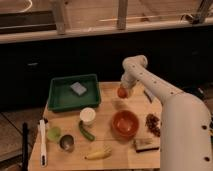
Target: Place apple in paper cup
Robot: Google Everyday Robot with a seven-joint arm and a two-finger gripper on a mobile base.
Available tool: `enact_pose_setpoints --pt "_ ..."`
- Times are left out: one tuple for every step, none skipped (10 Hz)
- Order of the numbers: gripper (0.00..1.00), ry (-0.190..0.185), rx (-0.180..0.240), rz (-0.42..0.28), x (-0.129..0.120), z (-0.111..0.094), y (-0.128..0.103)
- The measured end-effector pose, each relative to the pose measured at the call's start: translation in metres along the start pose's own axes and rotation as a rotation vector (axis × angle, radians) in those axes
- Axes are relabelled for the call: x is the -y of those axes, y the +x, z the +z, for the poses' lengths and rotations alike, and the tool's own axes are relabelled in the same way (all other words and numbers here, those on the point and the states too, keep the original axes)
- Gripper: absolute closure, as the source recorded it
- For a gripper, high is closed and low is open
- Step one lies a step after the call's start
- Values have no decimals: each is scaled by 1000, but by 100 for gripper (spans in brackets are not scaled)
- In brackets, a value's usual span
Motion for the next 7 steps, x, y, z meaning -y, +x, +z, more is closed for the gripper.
enact_pose_setpoints --pt "96 -2 -7 -18 3 -9 -9" --pt "96 -3 -11 -35 7 -15 -18" --pt "96 -5 -14 -46 7 -17 -22" --pt "96 -10 -25 -59 5 -20 -22" --pt "96 -13 -35 -74 4 -24 -24" --pt "96 -13 -39 -94 7 -30 -32" --pt "96 -13 -45 -116 12 -37 -41"
